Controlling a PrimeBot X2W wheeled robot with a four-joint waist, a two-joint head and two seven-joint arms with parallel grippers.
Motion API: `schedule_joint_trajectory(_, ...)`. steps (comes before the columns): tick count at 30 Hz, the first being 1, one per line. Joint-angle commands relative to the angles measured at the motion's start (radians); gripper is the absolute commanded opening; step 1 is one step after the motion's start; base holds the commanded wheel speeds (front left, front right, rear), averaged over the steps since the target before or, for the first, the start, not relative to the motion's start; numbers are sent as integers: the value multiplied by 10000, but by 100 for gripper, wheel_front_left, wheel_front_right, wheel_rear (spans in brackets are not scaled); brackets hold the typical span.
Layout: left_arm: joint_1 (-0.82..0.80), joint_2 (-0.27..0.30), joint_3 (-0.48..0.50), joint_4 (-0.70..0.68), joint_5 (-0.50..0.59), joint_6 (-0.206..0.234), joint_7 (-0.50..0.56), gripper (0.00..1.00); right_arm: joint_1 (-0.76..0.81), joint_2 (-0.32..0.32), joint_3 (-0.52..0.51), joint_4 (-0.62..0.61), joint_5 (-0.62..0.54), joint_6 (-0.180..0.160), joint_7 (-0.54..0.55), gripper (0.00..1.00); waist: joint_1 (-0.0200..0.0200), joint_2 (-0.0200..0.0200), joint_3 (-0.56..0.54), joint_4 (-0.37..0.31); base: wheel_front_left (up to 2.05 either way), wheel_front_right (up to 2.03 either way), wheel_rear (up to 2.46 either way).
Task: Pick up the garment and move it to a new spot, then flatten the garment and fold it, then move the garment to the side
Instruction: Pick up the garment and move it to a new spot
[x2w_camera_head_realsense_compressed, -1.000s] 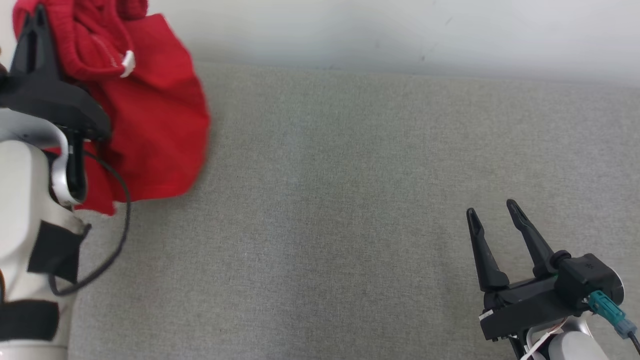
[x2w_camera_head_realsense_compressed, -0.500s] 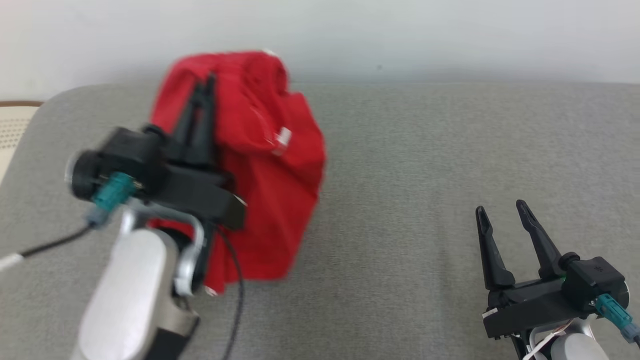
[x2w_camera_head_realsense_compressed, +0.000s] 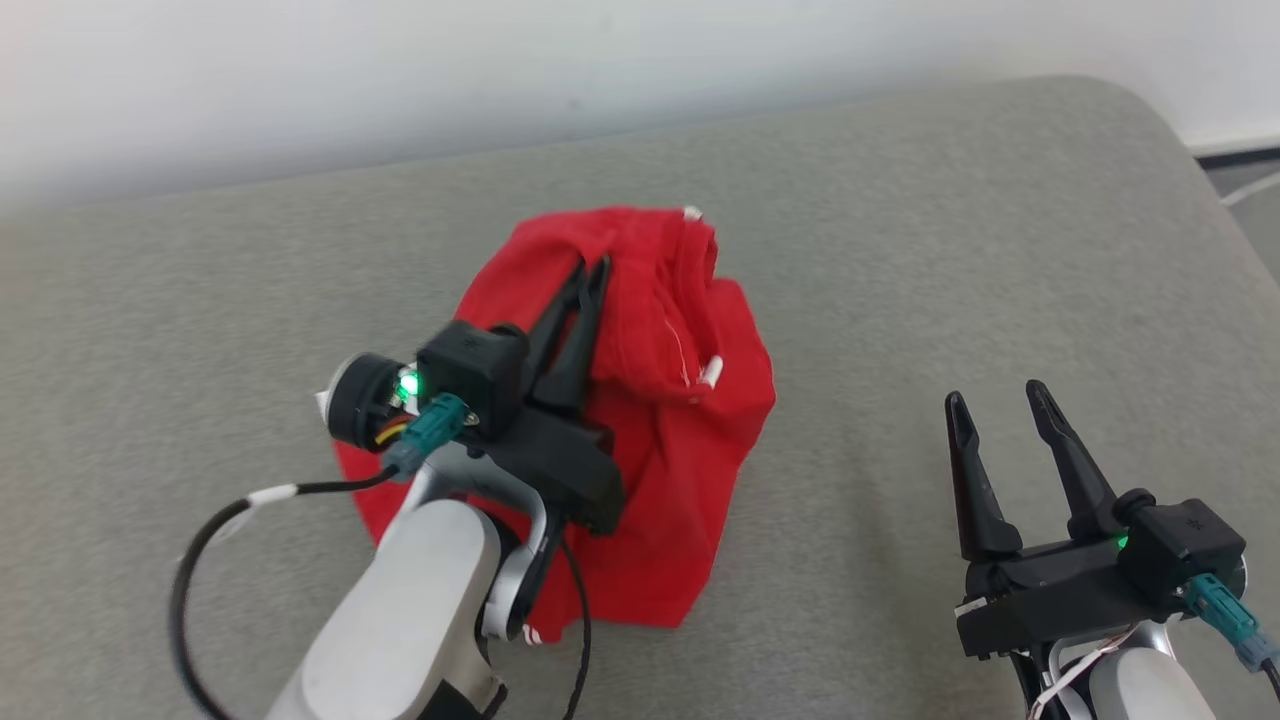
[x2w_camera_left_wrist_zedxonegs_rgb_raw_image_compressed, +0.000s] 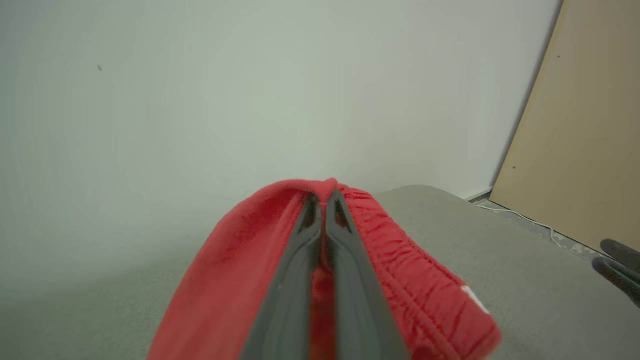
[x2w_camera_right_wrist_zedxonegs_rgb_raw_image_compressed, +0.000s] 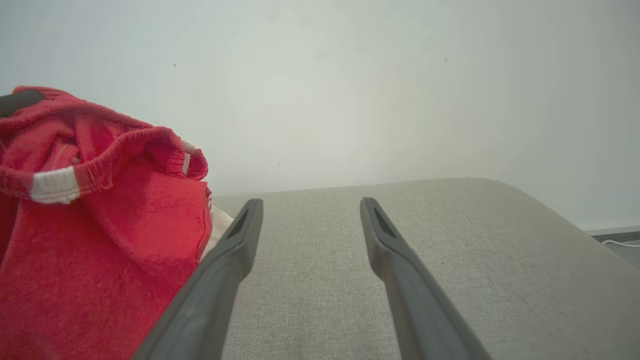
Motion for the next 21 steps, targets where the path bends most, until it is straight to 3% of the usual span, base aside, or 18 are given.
schedule_joint_trajectory(1,-139,-16,-240,690,-244,-17,-170,0,-105,40,0,91,55,8,-100,100,0,-1,535,-1105,0,0,0)
schedule_joint_trajectory(6,-241,-31,-735,2206,-593,-162,-399,0,-137,71,-23,218,120,8,-189,100,0,-1,724,-1435,0,0,0)
schedule_joint_trajectory(11,-387,-30,-1561,3568,-1633,-237,-838,0,-177,120,-5,359,194,8,-279,100,0,-1,835,-1502,0,0,0)
schedule_joint_trajectory(12,-427,-34,-1738,3760,-1838,-252,-895,7,-187,125,7,389,216,8,-296,100,0,-1,835,-1488,0,0,0)
schedule_joint_trajectory(13,-476,-38,-1887,3925,-2020,-227,-992,48,-201,135,31,412,221,8,-296,100,0,-1,827,-1472,0,0,0)
schedule_joint_trajectory(14,-545,-40,-2041,4052,-2198,-201,-1102,100,-209,140,38,430,226,8,-311,100,0,-1,807,-1437,0,0,0)
schedule_joint_trajectory(21,-555,-37,-2804,4087,-3059,-131,-1774,100,1,87,-172,426,147,8,-333,100,0,-1,439,-915,0,0,0)
